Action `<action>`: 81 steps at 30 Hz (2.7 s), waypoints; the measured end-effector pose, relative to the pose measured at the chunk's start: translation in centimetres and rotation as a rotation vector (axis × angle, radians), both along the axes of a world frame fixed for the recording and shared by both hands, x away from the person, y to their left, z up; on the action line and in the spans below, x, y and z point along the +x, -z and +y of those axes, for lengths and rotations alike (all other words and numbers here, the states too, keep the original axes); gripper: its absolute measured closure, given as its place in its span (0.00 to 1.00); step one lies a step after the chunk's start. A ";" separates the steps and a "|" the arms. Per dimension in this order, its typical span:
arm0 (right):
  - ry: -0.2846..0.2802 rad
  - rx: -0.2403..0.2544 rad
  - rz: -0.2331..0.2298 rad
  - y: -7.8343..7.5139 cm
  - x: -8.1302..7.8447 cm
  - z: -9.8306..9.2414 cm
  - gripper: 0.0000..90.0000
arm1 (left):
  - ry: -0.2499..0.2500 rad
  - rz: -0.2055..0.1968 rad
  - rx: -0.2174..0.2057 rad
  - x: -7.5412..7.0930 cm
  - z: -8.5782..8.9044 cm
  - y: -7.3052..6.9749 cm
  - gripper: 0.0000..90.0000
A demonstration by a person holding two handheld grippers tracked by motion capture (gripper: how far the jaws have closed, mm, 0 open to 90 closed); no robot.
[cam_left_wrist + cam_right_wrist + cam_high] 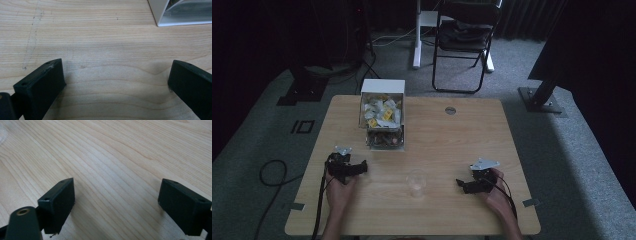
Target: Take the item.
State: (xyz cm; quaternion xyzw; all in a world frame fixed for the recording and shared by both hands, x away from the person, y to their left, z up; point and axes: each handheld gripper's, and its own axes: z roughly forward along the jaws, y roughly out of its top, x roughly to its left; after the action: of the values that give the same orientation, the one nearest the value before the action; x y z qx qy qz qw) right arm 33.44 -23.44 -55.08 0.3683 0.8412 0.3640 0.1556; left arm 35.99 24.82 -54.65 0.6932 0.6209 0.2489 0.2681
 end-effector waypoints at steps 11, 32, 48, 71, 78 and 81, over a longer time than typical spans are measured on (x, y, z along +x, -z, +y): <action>0.007 -0.002 0.002 0.0 0.0 0.0 0.13 | 0.010 -0.002 0.001 0.1 0.1 0.0 0.01; 0.007 -0.002 0.003 0.0 0.0 0.0 0.13 | 0.035 0.014 -0.016 -0.7 0.5 -0.9 0.36; 0.009 -0.002 0.004 0.0 0.0 0.0 0.13 | 0.086 -0.026 -0.046 -1.2 -0.3 -2.7 0.41; 0.009 -0.002 0.004 0.0 0.0 0.0 0.13 | 0.165 -0.099 -0.076 -1.4 -1.7 -5.1 0.43; 0.009 -0.002 0.004 0.0 0.0 0.0 0.13 | 0.216 -0.122 -0.079 -1.5 -2.6 -5.9 0.43; 0.009 -0.002 0.004 0.0 0.0 0.0 0.13 | 0.227 -0.128 -0.082 -1.5 -2.8 -6.1 0.43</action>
State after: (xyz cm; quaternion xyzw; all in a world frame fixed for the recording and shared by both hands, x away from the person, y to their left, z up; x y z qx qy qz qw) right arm 33.42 -23.44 -55.08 0.3727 0.8401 0.3619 0.1560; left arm 34.51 22.04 -48.60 0.7302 0.5299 0.2349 0.3617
